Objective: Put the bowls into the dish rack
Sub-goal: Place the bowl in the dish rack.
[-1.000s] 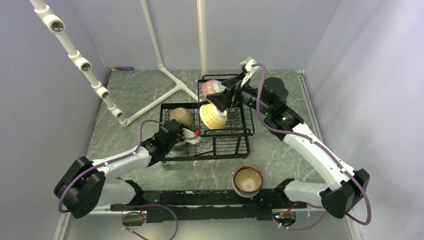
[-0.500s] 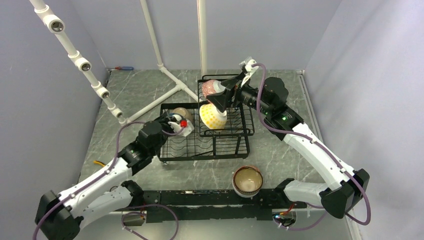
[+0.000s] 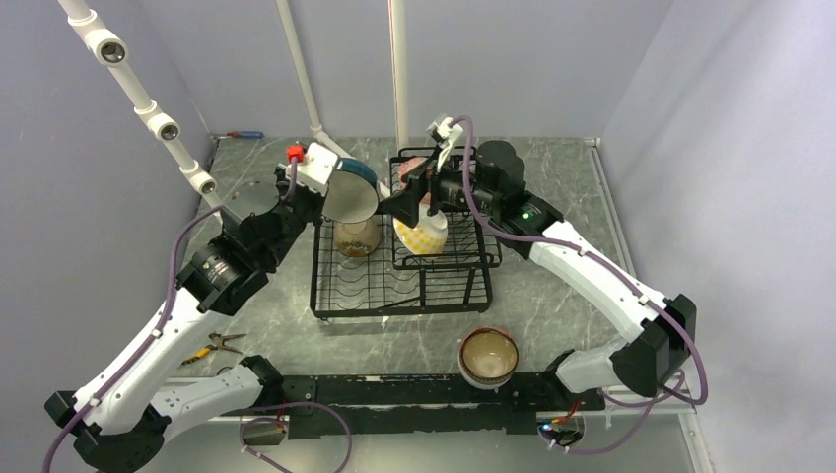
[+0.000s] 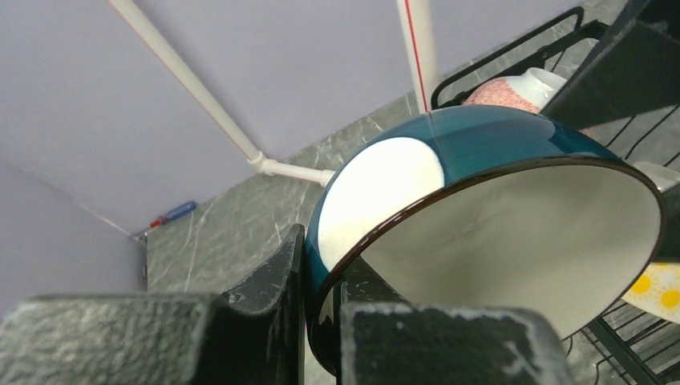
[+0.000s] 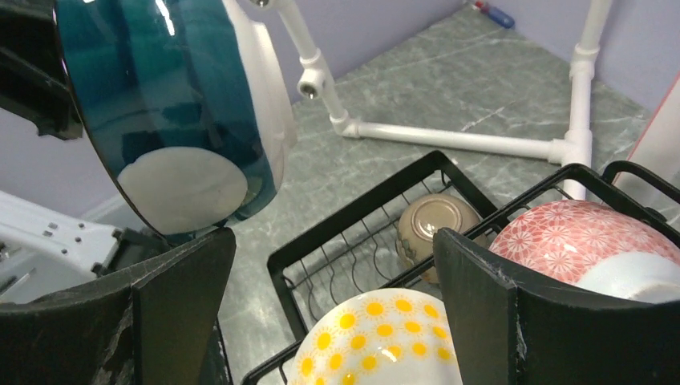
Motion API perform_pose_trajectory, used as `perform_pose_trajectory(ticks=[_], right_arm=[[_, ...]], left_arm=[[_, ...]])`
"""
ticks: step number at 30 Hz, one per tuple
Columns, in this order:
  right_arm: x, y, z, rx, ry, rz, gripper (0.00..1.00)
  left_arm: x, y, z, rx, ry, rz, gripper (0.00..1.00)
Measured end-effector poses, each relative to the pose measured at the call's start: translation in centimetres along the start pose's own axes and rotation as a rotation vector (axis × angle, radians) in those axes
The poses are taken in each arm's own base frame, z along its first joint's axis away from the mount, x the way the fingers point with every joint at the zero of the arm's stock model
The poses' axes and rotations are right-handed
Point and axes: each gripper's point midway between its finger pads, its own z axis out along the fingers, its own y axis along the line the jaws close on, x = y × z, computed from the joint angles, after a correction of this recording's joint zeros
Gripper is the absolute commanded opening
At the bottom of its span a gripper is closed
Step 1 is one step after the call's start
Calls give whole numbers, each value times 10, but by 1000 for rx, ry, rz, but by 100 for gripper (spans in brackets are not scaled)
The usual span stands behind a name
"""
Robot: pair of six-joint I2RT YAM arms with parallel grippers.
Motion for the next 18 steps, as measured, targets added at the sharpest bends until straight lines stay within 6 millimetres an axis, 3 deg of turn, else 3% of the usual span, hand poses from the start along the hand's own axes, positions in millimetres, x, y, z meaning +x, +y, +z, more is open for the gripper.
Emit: perform_pose_trajectory(ticks=[11, 18], right_arm=[[6, 11, 13, -27, 55, 16, 100], [-22, 35, 9, -93, -44, -18, 99]], left_arm=[[15, 7, 3, -76, 75, -85, 3], [19, -5, 7, -34, 83, -112, 3]])
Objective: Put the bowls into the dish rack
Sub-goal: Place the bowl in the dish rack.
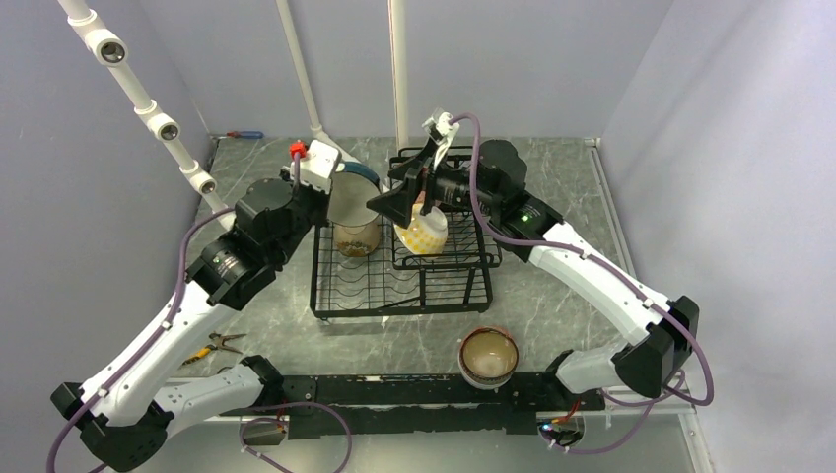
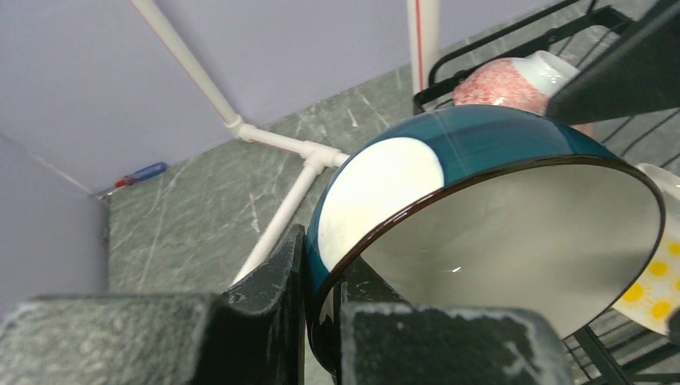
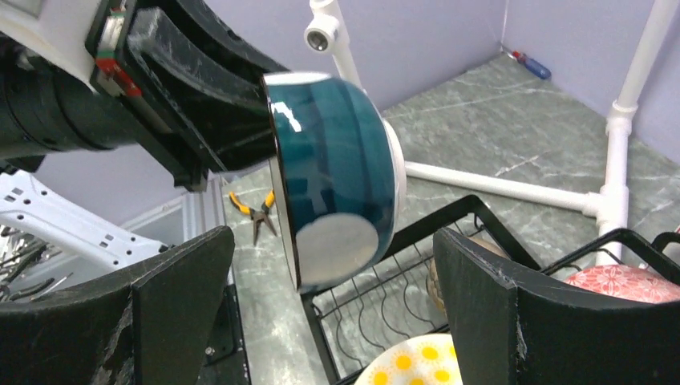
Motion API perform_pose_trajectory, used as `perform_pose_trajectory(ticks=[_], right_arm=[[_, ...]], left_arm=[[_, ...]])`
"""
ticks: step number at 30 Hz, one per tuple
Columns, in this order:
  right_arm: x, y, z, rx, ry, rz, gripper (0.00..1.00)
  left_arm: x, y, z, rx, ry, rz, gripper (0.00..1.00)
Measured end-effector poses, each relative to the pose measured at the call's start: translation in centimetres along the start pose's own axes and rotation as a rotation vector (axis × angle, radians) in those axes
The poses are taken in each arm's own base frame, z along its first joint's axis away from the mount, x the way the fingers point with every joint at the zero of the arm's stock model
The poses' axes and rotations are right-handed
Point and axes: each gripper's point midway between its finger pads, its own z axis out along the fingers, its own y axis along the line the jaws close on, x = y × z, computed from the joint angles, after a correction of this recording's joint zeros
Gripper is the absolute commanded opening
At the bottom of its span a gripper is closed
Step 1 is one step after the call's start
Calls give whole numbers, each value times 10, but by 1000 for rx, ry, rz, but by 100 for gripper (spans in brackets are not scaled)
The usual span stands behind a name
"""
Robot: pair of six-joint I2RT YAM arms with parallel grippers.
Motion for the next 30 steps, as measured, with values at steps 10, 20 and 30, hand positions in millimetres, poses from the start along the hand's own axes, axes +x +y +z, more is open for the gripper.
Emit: perform_pose_trajectory(ticks=[10, 20, 30], right_arm=[[13, -25, 20, 85, 15, 47, 71], [19, -31, 22, 142, 41, -17, 0], [21, -57, 13, 270, 52, -22, 0]], left_arm=[[14, -34, 6, 141, 31, -92, 3], [20, -37, 11, 128, 43, -172, 14], [-11, -53, -6, 242, -60, -299, 58]])
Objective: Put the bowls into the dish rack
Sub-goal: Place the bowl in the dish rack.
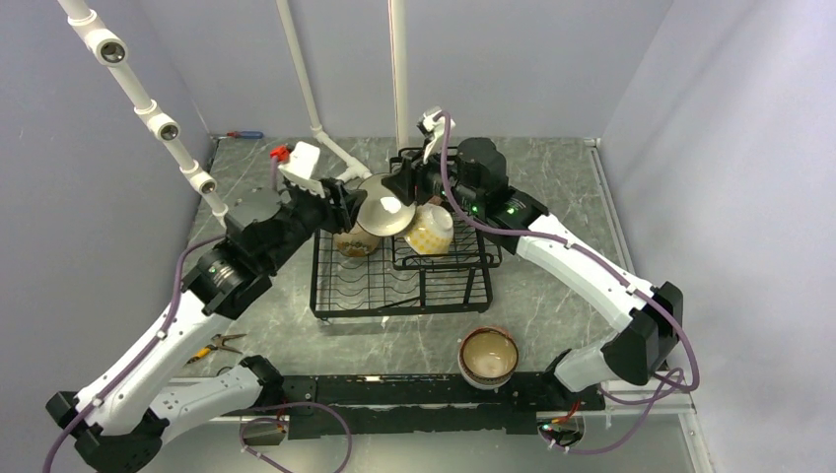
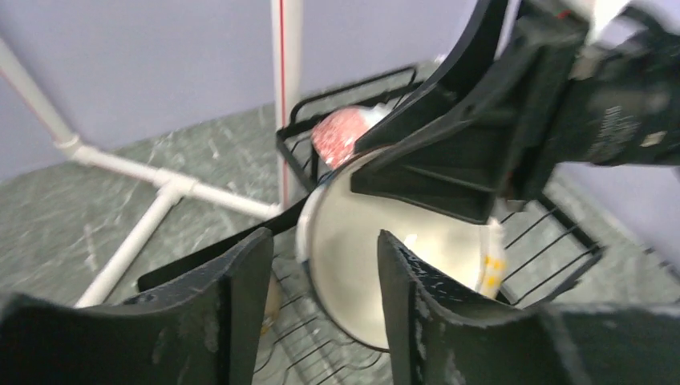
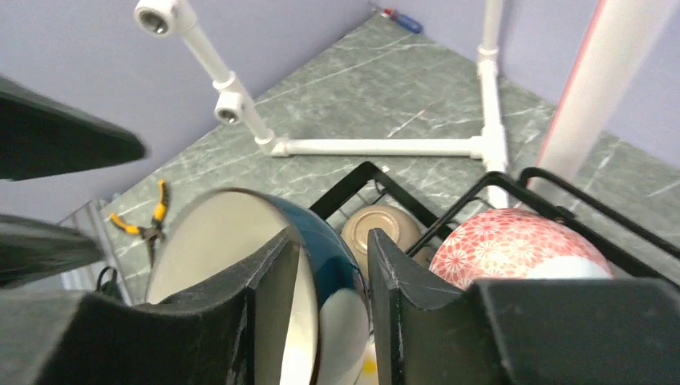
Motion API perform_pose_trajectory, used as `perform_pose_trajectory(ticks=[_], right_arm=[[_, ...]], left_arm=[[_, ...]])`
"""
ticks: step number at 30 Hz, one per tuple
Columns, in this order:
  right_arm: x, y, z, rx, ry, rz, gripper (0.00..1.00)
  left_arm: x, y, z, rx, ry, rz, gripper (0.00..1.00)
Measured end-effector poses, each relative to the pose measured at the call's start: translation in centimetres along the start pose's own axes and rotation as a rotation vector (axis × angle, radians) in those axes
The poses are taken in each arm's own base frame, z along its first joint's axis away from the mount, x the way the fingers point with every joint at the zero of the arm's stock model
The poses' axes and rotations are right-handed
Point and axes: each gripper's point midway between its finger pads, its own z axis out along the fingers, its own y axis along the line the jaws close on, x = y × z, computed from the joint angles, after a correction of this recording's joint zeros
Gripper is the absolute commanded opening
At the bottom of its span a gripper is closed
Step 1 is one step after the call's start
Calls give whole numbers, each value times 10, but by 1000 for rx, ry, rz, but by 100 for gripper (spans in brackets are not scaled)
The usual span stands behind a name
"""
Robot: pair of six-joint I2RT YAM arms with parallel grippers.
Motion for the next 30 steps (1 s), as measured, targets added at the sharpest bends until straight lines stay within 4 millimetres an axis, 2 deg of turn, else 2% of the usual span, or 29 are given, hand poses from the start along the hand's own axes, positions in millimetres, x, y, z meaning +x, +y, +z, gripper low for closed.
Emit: perform_pose_trajectory(ticks=[4, 8, 14, 18, 24, 28, 30], right_arm=[[-4, -13, -2, 63, -15, -13, 0], [-6, -19, -2, 95, -22, -25, 0], [-7, -21, -2, 103, -26, -41, 0], [-7, -21, -2, 103, -25, -48, 0], [-6, -21, -3, 103, -25, -52, 0], [-7, -21, -3, 103, -25, -56, 0], [-7, -21, -3, 103, -25, -56, 0]], left_arm=[[-24, -11, -10, 55, -86, -62, 67], [-26, -16, -9, 72, -92, -102, 75], [-14, -16, -3, 61, -46, -140, 85], [0, -5, -4, -11, 2, -180, 88], [30, 9, -4, -116, 109, -263, 89], [41, 8, 1, -116, 152, -354, 88], [48, 8, 5, -110, 173, -397, 84]])
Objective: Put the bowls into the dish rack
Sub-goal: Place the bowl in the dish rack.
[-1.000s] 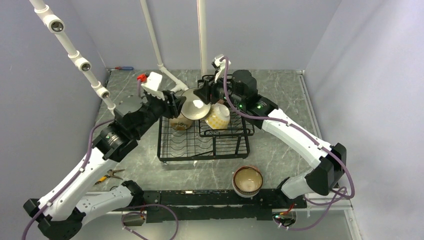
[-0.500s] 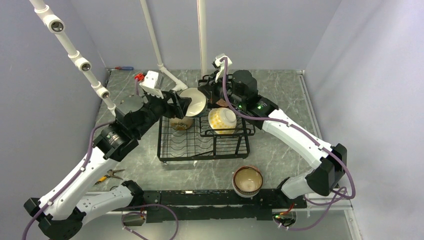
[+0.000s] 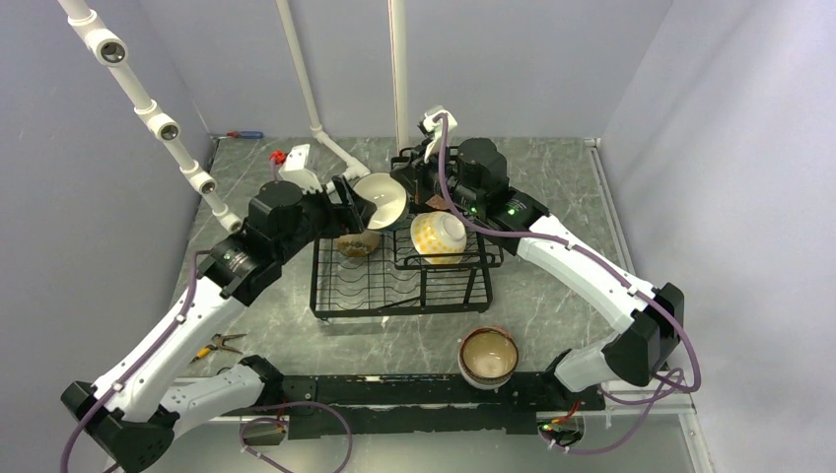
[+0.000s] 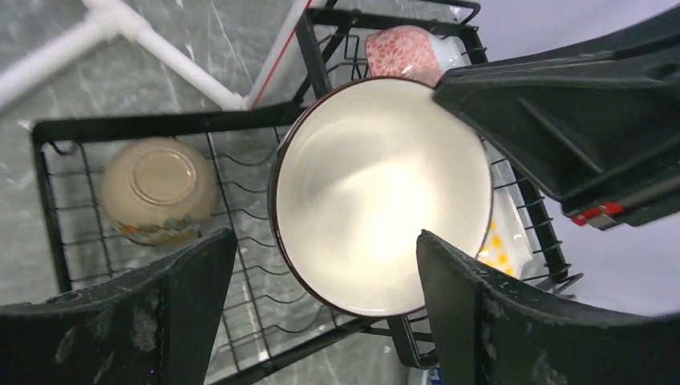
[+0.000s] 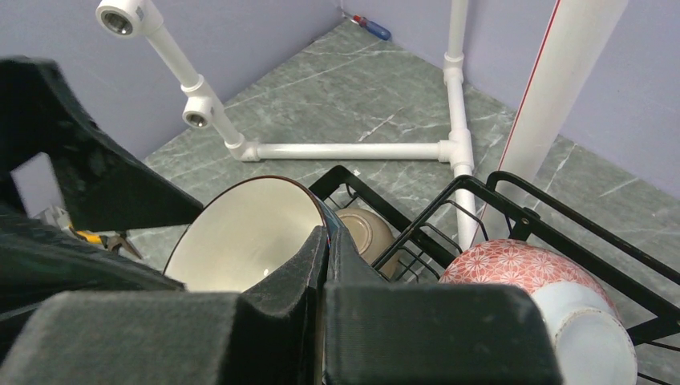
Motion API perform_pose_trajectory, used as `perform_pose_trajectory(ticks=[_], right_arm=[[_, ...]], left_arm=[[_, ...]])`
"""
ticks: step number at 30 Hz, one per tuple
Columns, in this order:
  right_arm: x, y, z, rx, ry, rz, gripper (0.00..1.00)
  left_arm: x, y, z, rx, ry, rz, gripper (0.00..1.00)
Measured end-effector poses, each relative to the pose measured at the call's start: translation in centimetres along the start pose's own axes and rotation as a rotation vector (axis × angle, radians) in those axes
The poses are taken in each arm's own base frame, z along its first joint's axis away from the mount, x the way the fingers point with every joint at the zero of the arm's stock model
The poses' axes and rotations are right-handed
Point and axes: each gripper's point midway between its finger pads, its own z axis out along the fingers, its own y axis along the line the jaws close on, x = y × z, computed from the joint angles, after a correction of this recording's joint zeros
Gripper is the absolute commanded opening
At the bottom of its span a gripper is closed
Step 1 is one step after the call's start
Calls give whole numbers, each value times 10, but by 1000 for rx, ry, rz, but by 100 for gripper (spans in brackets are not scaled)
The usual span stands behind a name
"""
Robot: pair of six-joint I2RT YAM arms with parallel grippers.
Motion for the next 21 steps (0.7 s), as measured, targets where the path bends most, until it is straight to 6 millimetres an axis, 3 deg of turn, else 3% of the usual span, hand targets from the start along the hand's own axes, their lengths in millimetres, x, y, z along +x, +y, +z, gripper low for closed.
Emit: perform_pose_trajectory(ticks=[2, 5, 8, 10, 13, 16, 21], right_arm=[[0, 0, 0, 0, 0, 0, 0], [0, 0, 0, 0, 0, 0, 0], [0, 2, 0, -6, -3, 0, 0], [-1, 4, 0, -10, -6, 1, 11], [-7, 16, -5, -52, -16, 11, 41], [-10, 12, -8, -36, -23, 19, 66], [0, 4, -9, -16, 16, 42, 90]], left_arm=[[10, 5, 8, 6, 34, -58, 78], [29, 15, 22, 0, 94, -140, 59], [40, 20, 32, 9, 129, -206, 30], [37, 15, 34, 36, 120, -225, 6], [35, 29, 39, -12, 97, -225, 3], [43, 26, 37, 10, 124, -210, 2], [40, 24, 34, 17, 122, -155, 3]])
